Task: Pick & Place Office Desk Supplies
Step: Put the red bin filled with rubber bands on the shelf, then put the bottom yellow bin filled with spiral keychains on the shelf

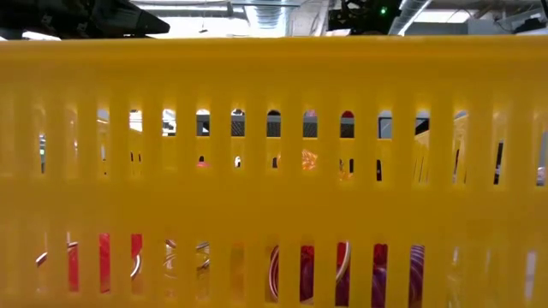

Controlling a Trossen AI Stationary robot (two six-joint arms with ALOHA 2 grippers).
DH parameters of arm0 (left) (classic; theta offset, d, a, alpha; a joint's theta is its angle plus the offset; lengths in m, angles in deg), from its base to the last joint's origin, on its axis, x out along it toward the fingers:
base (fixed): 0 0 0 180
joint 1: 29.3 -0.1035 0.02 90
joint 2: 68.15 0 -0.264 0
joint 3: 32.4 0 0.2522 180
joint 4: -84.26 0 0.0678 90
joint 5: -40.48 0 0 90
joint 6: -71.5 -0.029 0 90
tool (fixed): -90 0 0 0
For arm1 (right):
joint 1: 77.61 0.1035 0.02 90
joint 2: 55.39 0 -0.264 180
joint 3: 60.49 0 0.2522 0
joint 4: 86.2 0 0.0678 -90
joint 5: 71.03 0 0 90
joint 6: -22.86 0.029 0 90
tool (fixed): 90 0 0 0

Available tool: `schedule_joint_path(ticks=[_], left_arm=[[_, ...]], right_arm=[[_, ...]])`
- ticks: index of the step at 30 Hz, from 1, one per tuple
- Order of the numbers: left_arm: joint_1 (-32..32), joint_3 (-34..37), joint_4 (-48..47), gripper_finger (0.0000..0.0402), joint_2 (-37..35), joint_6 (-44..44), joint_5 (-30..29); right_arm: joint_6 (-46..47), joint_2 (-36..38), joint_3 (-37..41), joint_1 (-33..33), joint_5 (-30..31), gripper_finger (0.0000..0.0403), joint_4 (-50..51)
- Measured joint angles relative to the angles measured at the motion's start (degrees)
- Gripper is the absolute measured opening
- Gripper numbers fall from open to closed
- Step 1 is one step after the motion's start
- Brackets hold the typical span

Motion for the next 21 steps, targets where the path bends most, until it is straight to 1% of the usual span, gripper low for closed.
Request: schedule_joint_path(ticks=[3, 14, 17, 21], left_arm=[[0.0, 0.0, 0.02, 0.0218, 0.01, 0.01, 0.0], [0.0, 0.0, 0.02, 0.0218, -0.01, 0.01, 0.0], [0.0, 0.0, 0.02, 0.0218, 0.01, 0.02, 0.0], [0.0, 0.0, 0.02, 0.0218, -0.01, 0.03, 0.0]], right_arm=[[0.02, 0.0, 0.0, -0.05, 0.0, 0.0049, 0.0], [0.02, 0.0, 0.0, -0.03, 0.0, 0.0055, 0.0], [0.01, 0.0, -0.01, -0.03, 0.0, 0.0068, 0.0], [0.02, 0.0, -0.02, -0.03, 0.01, 0.0107, 0.0]])
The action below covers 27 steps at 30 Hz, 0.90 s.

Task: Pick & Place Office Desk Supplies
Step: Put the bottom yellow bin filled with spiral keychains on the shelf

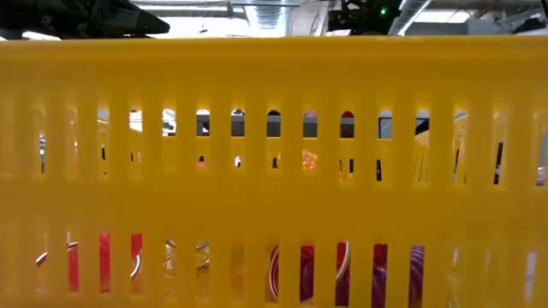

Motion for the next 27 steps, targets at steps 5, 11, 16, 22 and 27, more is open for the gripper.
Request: schedule_joint_path(ticks=[5, 11, 16, 22, 27], left_arm=[[0.01, 0.0, 0.0, 0.0218, 0.01, 0.0, 0.0], [0.0, 0.0, -0.01, 0.0218, 0.01, 0.0, -0.01], [0.0, 0.0, 0.0, 0.0218, 0.0, -0.02, 0.0], [0.0, 0.0, 0.03, 0.0218, 0.0, -2.07, -0.02], [0.0, 0.0, 0.0, 0.0218, 0.0, -6.02, -0.02]], right_arm=[[0.0, 0.0, 0.0, 0.0, -0.01, 0.0174, 0.0], [-0.28, 1.81, -0.02, 0.89, 0.03, 0.0235, -0.15], [0.76, 6.63, -0.03, 3.88, -0.02, 0.0245, -2.51], [5.67, 15.13, 0.97, 9.54, -7.01, 0.0245, -7.28], [10.29, 22.03, 7.33, 14.9, -10.5, 0.0244, -15.1]])
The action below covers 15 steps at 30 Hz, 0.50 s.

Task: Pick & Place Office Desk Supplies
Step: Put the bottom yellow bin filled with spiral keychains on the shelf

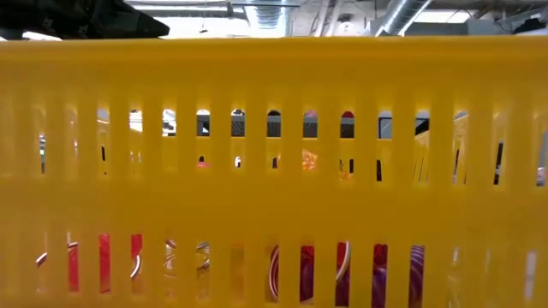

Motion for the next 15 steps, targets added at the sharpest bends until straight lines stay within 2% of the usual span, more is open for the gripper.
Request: schedule_joint_path(ticks=[4, 7, 10, 15], left_arm=[[0.0, -1.02, -3.1, 0.0218, 0.02, -0.21, 0.0], [0.0, -2.68, -5.36, 0.0218, 0.58, -0.14, 0.0], [0.3, -3.3, -5.43, 0.0218, 1.21, -0.12, 0.41], [1.49, -3.45, -5.07, 0.0218, 4.25, 2.07, 0.72]], right_arm=[[3.95, 3.14, 8.24, 3.94, 0.05, 0.0244, -7.71], [5.31, 2.71, 14.04, 6.14, 0.28, 0.0244, -14.71], [6.2, -0.2, 16.69, 7.78, 0.33, 0.0244, -19.86], [10.5, -8.78, 16.8, 10.84, -0.14, 0.0244, -20.13]])
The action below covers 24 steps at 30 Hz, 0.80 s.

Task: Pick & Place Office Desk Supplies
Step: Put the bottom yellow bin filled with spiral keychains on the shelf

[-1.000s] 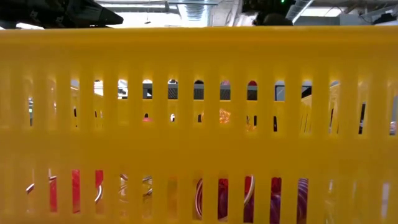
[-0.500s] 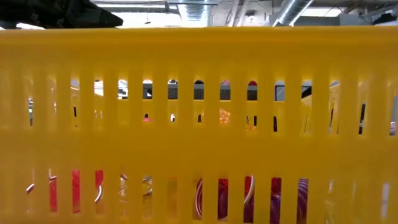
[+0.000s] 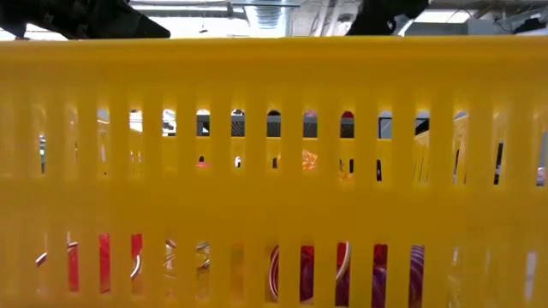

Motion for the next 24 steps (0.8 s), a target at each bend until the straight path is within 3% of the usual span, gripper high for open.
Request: schedule_joint_path(ticks=[8, 15, 24], left_arm=[[1.43, 0.02, 4.4, 0.0218, 5.06, 1.33, 0.23], [1.48, 0.02, 5.99, 0.0218, 5.54, 1.7, 1.4], [2.61, 0.02, 6.23, 0.0218, 5.52, 3.89, 1.41]], right_arm=[[5.01, -11.27, 0.04, 6.43, -8.96, 0.0244, -10.52], [11.02, -17.49, -0.06, 10.06, -9.46, 0.0244, -18.51], [14.38, -28.91, -6.56, 11.93, -10.59, 0.0244, -13.47]])
